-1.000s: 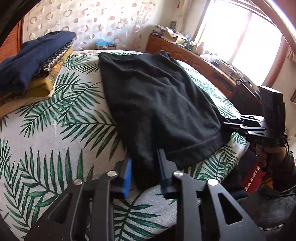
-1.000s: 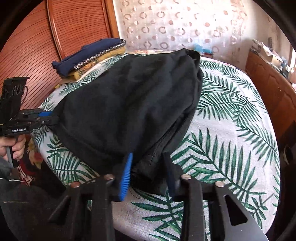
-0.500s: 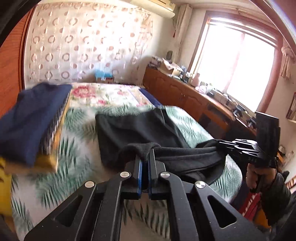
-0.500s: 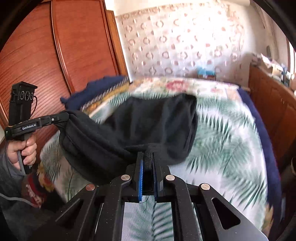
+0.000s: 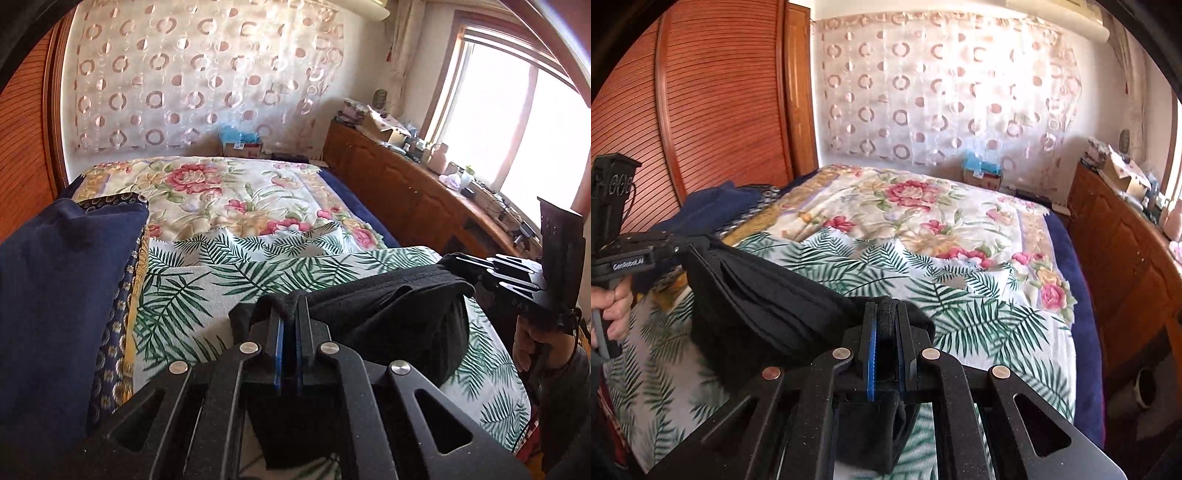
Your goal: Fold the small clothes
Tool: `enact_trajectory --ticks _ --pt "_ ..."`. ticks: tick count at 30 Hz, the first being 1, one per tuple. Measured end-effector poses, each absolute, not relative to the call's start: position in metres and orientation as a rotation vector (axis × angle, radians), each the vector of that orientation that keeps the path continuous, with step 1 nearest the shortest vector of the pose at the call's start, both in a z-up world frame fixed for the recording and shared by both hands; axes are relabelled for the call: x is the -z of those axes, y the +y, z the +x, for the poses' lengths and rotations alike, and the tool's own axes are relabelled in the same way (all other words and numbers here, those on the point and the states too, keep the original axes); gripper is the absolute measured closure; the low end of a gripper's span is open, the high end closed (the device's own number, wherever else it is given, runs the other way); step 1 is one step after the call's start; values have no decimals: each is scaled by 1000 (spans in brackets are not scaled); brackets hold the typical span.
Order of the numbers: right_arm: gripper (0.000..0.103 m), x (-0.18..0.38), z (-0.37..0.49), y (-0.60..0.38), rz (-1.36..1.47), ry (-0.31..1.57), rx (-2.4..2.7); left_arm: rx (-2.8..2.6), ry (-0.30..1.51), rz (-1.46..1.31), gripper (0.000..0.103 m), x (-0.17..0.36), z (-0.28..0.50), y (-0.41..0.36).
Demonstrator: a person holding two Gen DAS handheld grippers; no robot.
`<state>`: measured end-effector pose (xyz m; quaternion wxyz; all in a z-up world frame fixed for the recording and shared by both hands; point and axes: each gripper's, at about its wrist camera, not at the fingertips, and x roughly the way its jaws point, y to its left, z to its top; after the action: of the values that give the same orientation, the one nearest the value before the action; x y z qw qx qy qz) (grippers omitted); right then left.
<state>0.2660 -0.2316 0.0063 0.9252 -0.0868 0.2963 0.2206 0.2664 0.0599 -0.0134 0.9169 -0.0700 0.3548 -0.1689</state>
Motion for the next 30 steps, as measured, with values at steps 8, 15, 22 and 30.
enact_trajectory --ticks 8,15,22,30 --pt "65 -6 291 -229 -126 632 -369 330 715 -79 51 14 285 55" --pt "43 -2 265 -235 -105 601 -455 353 668 -98 26 9 263 61" --pt "40 29 286 -214 -121 705 -461 329 794 -56 26 48 281 47" --pt "27 44 328 -205 -94 812 -475 309 895 -114 26 75 309 55"
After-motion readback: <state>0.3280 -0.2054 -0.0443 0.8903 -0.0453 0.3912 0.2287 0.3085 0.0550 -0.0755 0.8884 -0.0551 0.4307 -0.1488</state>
